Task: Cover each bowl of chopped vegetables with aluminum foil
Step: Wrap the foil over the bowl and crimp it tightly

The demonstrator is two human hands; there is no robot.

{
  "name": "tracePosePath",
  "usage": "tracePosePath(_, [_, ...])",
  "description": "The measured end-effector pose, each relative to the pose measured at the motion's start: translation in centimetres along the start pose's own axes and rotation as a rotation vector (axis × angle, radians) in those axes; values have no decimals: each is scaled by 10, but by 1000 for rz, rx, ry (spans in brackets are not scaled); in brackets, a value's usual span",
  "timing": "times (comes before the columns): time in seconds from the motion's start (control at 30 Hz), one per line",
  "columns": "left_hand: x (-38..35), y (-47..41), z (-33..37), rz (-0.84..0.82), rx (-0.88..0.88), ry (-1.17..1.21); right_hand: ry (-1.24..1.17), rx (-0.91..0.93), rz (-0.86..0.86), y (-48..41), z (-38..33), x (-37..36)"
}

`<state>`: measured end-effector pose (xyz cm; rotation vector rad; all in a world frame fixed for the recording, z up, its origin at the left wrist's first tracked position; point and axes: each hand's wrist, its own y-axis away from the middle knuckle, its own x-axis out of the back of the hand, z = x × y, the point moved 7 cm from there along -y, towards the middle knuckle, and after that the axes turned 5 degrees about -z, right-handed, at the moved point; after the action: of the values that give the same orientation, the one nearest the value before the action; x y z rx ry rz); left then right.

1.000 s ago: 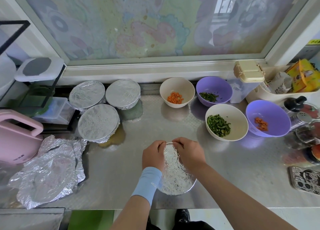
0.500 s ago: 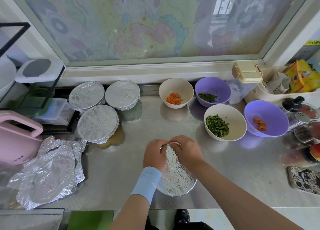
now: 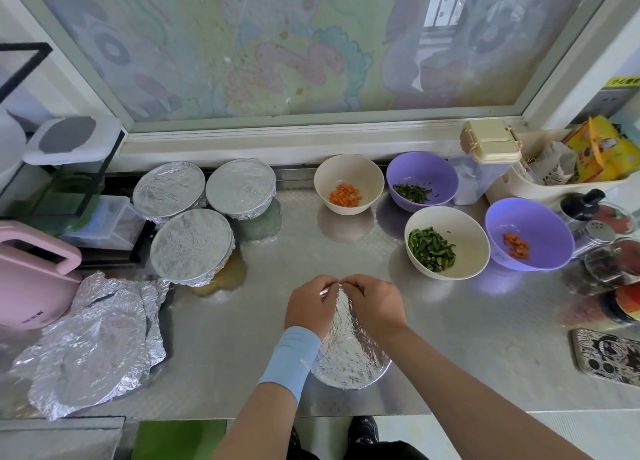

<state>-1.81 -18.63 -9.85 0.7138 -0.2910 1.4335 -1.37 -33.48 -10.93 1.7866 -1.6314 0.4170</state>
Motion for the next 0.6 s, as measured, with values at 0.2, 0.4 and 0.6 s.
tracePosePath(0.2, [-2,6,-10,91,85,62,37,-16,-2,1,4,2])
tracePosePath(0.4, [-2,14,-15,148,153,106,30,-29,-34,-3,6,3])
tracePosePath(0.6, [-1,5,-7,45,90,-22,33,9,-69,-4,3,0])
